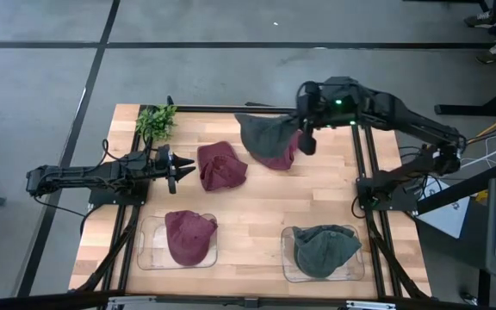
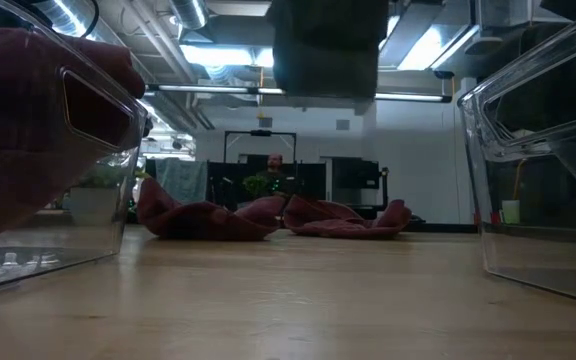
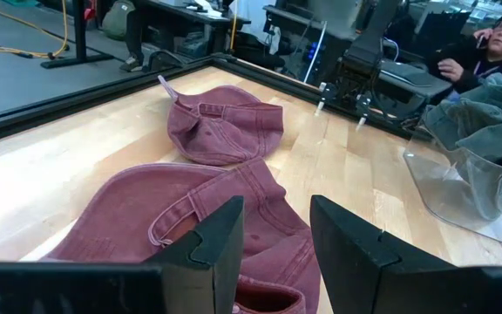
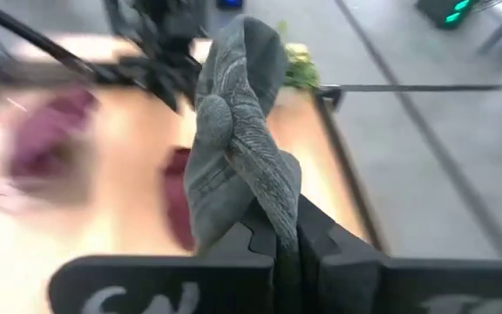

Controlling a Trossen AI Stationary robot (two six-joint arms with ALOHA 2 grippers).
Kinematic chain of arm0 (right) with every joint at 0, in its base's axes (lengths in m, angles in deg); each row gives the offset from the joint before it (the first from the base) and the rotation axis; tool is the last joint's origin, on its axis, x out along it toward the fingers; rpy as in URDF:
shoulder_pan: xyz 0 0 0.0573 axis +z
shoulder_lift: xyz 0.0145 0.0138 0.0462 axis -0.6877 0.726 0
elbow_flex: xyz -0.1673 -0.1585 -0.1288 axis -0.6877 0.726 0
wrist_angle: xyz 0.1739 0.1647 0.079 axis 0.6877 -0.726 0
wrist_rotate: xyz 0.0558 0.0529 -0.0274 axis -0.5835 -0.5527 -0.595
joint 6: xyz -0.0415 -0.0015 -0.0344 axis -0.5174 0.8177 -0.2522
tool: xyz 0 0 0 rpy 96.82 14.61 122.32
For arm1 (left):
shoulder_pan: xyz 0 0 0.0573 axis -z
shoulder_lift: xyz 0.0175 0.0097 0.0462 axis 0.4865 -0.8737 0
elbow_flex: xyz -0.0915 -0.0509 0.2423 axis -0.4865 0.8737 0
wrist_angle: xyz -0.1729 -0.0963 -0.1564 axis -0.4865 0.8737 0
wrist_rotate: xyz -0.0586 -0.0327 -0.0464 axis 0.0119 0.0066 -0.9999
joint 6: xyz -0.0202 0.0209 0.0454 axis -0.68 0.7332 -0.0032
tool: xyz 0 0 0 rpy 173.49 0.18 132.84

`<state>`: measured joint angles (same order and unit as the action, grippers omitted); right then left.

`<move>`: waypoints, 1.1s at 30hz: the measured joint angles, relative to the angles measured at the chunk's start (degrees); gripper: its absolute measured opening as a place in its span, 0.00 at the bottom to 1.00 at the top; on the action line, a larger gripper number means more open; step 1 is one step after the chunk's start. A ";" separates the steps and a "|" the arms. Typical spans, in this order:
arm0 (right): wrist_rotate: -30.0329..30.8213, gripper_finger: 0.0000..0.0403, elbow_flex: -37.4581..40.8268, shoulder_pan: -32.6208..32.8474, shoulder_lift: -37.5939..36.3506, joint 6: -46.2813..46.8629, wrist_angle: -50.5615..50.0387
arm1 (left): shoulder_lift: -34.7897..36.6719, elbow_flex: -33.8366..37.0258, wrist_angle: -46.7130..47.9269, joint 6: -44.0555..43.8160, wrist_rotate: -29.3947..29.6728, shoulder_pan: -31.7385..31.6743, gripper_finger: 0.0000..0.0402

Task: Pick & Place hat
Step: Put the black cap into the right transparent bin

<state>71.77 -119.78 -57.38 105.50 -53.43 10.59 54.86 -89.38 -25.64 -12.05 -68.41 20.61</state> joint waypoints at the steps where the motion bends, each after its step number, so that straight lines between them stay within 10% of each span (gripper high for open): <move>1: -1.49 0.01 0.00 0.00 -0.74 2.21 -0.39 | 0.00 0.00 0.00 0.02 0.00 0.00 0.32; 10: -13.64 0.01 0.00 2.67 -5.06 15.97 -6.21 | -0.01 0.00 0.00 0.02 -0.02 -0.01 0.32; 33: -20.28 0.01 0.00 26.34 -3.65 42.88 -2.51 | 0.00 0.00 0.00 0.00 -0.02 -0.01 0.32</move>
<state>51.49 -119.78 -31.04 101.84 -10.55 8.08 54.86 -89.38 -25.64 -12.05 -68.43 20.61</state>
